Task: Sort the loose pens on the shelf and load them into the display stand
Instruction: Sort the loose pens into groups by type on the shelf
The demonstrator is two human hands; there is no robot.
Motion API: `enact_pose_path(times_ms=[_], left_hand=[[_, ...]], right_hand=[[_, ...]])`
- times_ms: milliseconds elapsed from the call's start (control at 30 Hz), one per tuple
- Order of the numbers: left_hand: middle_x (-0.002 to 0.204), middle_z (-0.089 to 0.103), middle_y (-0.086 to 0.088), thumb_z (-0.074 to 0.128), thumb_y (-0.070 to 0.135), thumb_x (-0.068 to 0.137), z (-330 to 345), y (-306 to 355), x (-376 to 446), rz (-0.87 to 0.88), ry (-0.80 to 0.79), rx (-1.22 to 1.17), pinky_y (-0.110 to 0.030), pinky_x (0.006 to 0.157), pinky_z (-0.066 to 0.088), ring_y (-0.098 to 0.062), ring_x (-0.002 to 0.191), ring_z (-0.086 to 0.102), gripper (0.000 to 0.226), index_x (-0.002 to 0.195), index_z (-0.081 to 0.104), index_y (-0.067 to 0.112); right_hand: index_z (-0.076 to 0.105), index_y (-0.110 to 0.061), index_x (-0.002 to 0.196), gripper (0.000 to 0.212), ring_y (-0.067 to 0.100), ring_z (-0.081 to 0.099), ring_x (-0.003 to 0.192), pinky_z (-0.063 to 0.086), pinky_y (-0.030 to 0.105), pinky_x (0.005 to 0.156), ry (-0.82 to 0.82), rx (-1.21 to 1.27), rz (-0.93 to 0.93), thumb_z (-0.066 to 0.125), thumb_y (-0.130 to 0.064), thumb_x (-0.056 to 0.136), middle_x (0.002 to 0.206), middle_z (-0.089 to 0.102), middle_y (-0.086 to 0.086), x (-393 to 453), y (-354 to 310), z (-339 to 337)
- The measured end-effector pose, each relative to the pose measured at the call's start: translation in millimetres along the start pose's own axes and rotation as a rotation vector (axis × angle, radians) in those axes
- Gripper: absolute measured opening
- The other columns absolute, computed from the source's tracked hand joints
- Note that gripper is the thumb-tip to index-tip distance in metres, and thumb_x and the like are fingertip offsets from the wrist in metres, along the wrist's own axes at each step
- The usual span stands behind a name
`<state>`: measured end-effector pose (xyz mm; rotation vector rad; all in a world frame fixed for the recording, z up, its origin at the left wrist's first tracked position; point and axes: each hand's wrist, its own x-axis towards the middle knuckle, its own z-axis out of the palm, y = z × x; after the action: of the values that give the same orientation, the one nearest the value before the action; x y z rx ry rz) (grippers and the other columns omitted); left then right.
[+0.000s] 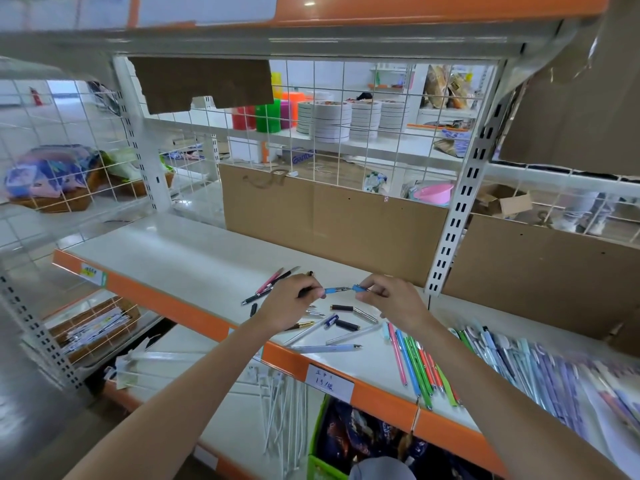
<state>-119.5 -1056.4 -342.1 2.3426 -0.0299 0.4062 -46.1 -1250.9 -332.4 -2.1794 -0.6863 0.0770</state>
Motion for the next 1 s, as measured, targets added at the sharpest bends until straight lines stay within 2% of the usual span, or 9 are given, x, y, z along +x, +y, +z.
enact_pose_path(times_ms=[133,267,333,400,500,600,733,867,1000], left_hand=[[0.072,0.055,0.007,0.055,0.016,0.094,-3.0,-1.2,0.7,0.004,-0.001,0.011,-0.024,0.067,0.039,-0.005,0.066,0.046,0.017,0.091,0.069,0.007],[0.071,0.054,0.011,0.060,0.015,0.091,0.4,3.8,4.4,0.058,-0.031,0.031,-0.008,0.062,0.034,-0.001,0.063,0.046,0.014,0.092,0.069,0.005],[0.069,0.052,0.014,0.063,0.015,0.089,1.9,5.8,7.4,0.082,-0.026,0.059,-0.006,0.064,0.032,-0.001,0.063,0.045,0.013,0.091,0.070,0.005],[0.066,0.050,0.016,0.066,0.015,0.087,0.1,6.1,9.8,0.096,-0.008,0.060,-0.008,0.062,0.032,-0.001,0.061,0.045,0.012,0.088,0.072,0.005],[0.067,0.054,0.013,0.068,0.015,0.085,-5.1,8.3,13.4,0.145,0.023,0.078,-0.010,0.059,0.032,-0.002,0.060,0.046,0.010,0.086,0.074,0.008],[0.070,0.060,0.003,0.067,0.014,0.084,-6.0,9.5,16.9,0.245,0.102,0.094,-0.014,0.058,0.033,-0.005,0.058,0.045,0.010,0.083,0.075,0.008],[0.071,0.060,0.001,0.054,0.028,0.087,5.3,8.3,8.5,0.379,0.266,0.181,-0.021,0.052,0.035,-0.009,0.058,0.043,0.027,0.080,0.073,0.010],[0.072,0.061,0.007,0.051,0.027,0.087,24.6,-1.9,-3.6,0.432,0.333,0.272,-0.016,0.052,0.035,-0.009,0.063,0.049,0.025,0.083,0.073,0.016],[0.073,0.062,0.005,0.066,0.028,0.081,47.5,-1.3,-6.5,0.251,0.221,0.205,-0.024,0.049,0.041,-0.014,0.058,0.057,0.016,0.087,0.075,0.017]], right_hand=[[0.070,-0.017,0.092,0.013,0.011,0.042,0.060,0.031,0.017,0.056,0.002,-0.073,-0.057,0.067,-0.028,0.086,0.066,0.051,0.001,-0.3,-2.1,-3.7],[0.071,-0.017,0.096,0.016,0.008,0.044,0.070,0.030,0.021,0.062,-0.032,-0.183,-0.123,0.067,-0.029,0.086,0.081,0.053,0.000,2.5,-9.8,0.4],[0.071,-0.014,0.095,0.016,0.009,0.045,0.073,0.031,0.017,0.063,-0.049,-0.184,-0.145,0.067,-0.027,0.086,0.086,0.060,0.003,5.3,-13.6,2.1],[0.071,-0.010,0.093,0.015,0.006,0.045,0.067,0.033,0.014,0.062,-0.073,-0.116,-0.135,0.066,-0.023,0.087,0.081,0.059,-0.001,7.5,-17.0,1.3],[0.071,-0.008,0.089,0.015,0.005,0.040,0.057,0.031,0.016,0.056,-0.126,0.046,-0.038,0.063,-0.021,0.090,0.065,0.050,-0.005,8.0,-21.3,1.9],[0.067,-0.006,0.081,0.020,0.007,0.030,0.051,0.025,0.016,0.050,-0.162,0.353,0.124,0.059,-0.020,0.093,0.056,0.036,-0.004,7.8,-24.7,0.5],[0.058,0.001,0.076,0.024,0.004,0.019,0.038,0.017,0.014,0.035,-0.281,0.735,0.356,0.057,-0.017,0.093,0.049,0.024,-0.005,10.2,-27.7,-2.2],[0.056,0.000,0.078,0.026,0.003,0.017,0.033,0.014,0.014,0.032,-0.362,0.696,0.531,0.061,-0.021,0.091,0.043,0.023,-0.007,9.3,-19.5,-1.3],[0.050,-0.007,0.073,0.022,0.006,0.022,0.039,0.017,0.016,0.038,-0.168,0.671,0.549,0.069,-0.012,0.085,0.047,0.029,-0.004,8.4,2.2,7.7]])
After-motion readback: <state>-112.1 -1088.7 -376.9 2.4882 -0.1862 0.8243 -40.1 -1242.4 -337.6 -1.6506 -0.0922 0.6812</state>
